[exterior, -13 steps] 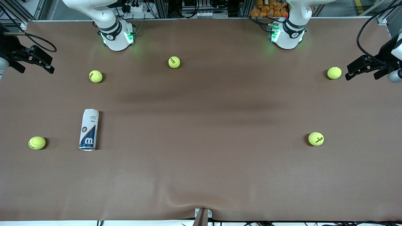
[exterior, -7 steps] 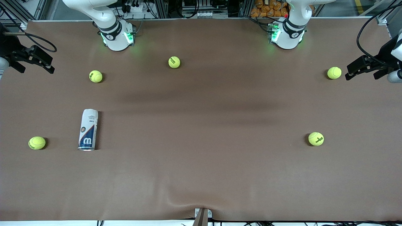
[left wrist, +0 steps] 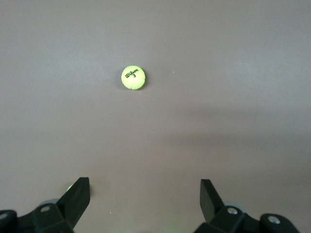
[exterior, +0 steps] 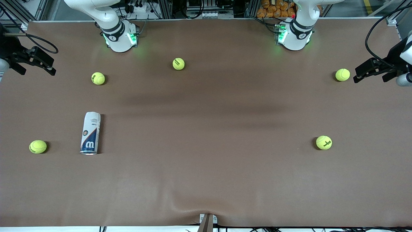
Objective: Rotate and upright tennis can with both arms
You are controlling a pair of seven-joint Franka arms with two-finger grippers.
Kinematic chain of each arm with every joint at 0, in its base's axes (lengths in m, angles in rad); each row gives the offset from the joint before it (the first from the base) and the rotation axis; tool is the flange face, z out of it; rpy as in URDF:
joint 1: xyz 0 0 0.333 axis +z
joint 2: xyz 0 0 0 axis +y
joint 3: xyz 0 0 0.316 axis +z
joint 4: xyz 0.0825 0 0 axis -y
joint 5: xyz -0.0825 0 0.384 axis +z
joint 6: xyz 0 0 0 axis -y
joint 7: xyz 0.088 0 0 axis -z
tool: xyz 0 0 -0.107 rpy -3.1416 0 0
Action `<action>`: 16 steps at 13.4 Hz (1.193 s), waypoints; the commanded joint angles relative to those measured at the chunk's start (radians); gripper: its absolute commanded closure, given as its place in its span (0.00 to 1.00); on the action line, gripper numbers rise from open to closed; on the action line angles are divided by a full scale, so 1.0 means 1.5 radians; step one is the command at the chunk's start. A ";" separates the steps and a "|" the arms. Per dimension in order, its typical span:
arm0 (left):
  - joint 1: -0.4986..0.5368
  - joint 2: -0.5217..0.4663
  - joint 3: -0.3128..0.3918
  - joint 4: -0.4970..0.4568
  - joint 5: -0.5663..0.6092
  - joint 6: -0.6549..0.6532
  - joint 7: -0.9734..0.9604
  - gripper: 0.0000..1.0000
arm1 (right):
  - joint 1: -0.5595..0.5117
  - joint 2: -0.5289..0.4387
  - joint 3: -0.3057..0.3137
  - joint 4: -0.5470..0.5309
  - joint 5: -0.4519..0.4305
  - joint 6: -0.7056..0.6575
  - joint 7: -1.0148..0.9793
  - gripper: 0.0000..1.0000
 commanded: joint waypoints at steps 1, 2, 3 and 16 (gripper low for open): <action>-0.002 0.006 -0.003 0.017 0.001 -0.015 0.009 0.00 | 0.003 -0.012 -0.001 -0.007 -0.003 -0.003 -0.007 0.00; -0.001 0.006 -0.003 0.017 0.001 -0.015 0.010 0.00 | 0.003 -0.012 -0.001 -0.007 -0.003 -0.003 -0.007 0.00; 0.001 0.006 -0.003 0.016 0.001 -0.015 0.011 0.00 | 0.003 -0.012 -0.001 -0.008 -0.003 -0.004 -0.007 0.00; 0.001 0.010 -0.003 0.016 0.001 -0.015 0.012 0.00 | -0.005 -0.009 -0.004 -0.010 -0.004 -0.002 -0.020 0.00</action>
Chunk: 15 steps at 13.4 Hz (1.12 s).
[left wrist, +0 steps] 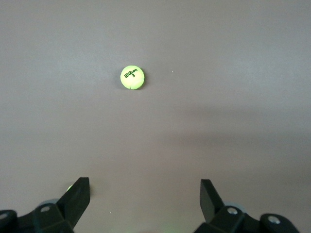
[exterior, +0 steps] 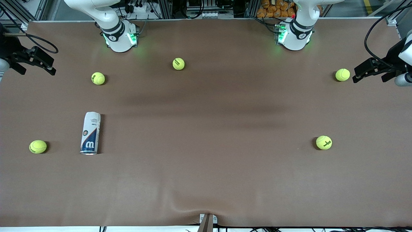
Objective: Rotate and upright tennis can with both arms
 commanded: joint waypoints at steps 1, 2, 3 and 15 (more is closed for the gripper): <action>0.001 0.011 -0.002 0.017 0.001 -0.014 0.011 0.00 | -0.007 -0.008 -0.003 -0.013 -0.005 0.002 -0.026 0.00; 0.001 0.011 -0.002 0.017 0.001 -0.015 0.012 0.00 | -0.011 -0.005 -0.004 -0.019 -0.010 0.004 -0.028 0.00; 0.001 0.011 -0.002 0.017 0.001 -0.015 0.012 0.00 | -0.024 0.000 -0.004 -0.027 -0.010 0.009 -0.028 0.00; 0.000 0.013 -0.002 0.016 0.000 -0.014 0.013 0.00 | -0.061 0.118 -0.005 -0.138 -0.030 0.202 -0.087 0.00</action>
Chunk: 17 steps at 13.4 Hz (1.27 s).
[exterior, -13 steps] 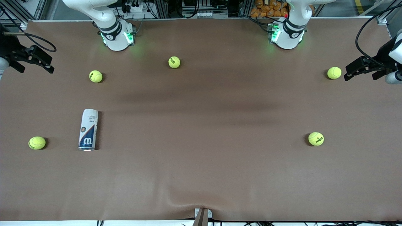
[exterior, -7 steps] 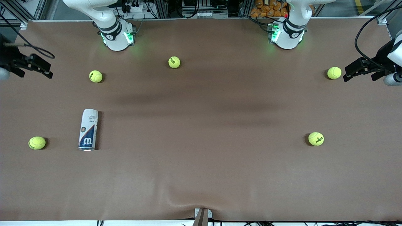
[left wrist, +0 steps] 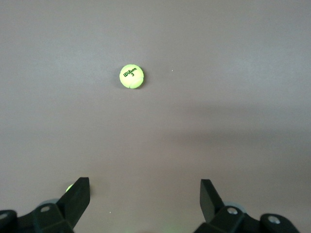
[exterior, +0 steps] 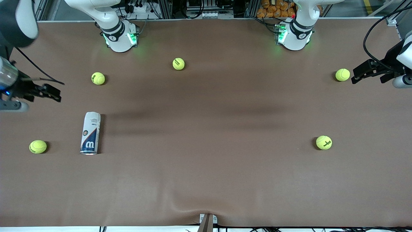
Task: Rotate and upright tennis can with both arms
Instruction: 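Reach the right gripper down over the lying Wilson can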
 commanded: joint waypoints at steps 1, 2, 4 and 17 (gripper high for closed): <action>0.000 0.010 -0.001 0.017 0.000 -0.014 0.012 0.00 | -0.013 0.010 0.006 -0.058 -0.013 0.069 -0.012 0.00; 0.001 0.010 -0.001 0.017 0.000 -0.014 0.012 0.00 | -0.021 0.020 0.006 -0.078 -0.016 0.101 -0.012 0.00; 0.001 0.010 -0.001 0.017 0.000 -0.014 0.012 0.00 | -0.050 0.032 0.006 -0.131 -0.017 0.182 -0.012 0.00; 0.004 0.010 -0.001 0.016 0.000 -0.014 0.012 0.00 | -0.050 0.216 0.007 -0.228 -0.019 0.444 -0.054 0.00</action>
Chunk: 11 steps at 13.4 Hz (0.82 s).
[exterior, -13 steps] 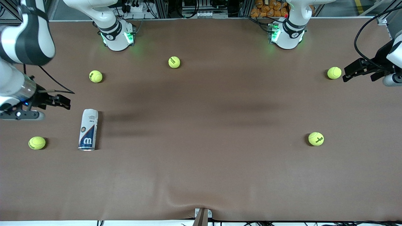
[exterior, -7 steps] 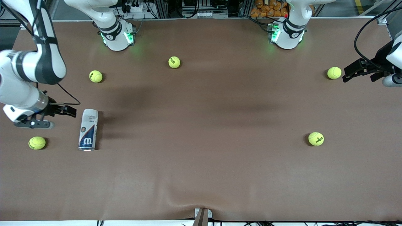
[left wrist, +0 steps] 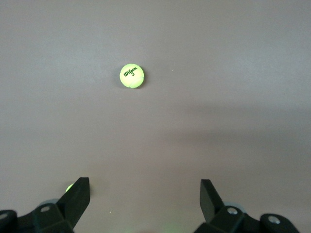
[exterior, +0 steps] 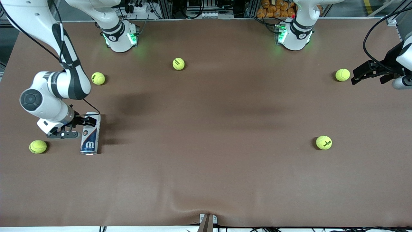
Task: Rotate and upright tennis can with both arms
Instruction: 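Reach the right gripper down over the lying Wilson can, then close the right gripper around the middle of the can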
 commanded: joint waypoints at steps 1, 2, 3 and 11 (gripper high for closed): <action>0.003 0.006 -0.002 0.015 0.000 -0.014 0.012 0.00 | -0.004 0.019 0.001 -0.009 -0.013 0.035 -0.011 0.00; 0.003 0.006 -0.002 0.015 0.000 -0.014 0.012 0.00 | -0.003 0.028 0.001 -0.009 -0.013 0.050 -0.011 0.00; 0.003 0.007 -0.002 0.015 0.000 -0.014 0.012 0.00 | -0.003 0.038 0.001 -0.009 -0.013 0.060 -0.011 0.00; 0.002 0.011 -0.002 0.015 0.000 -0.014 0.011 0.00 | -0.006 0.076 0.001 -0.007 -0.013 0.114 -0.009 0.34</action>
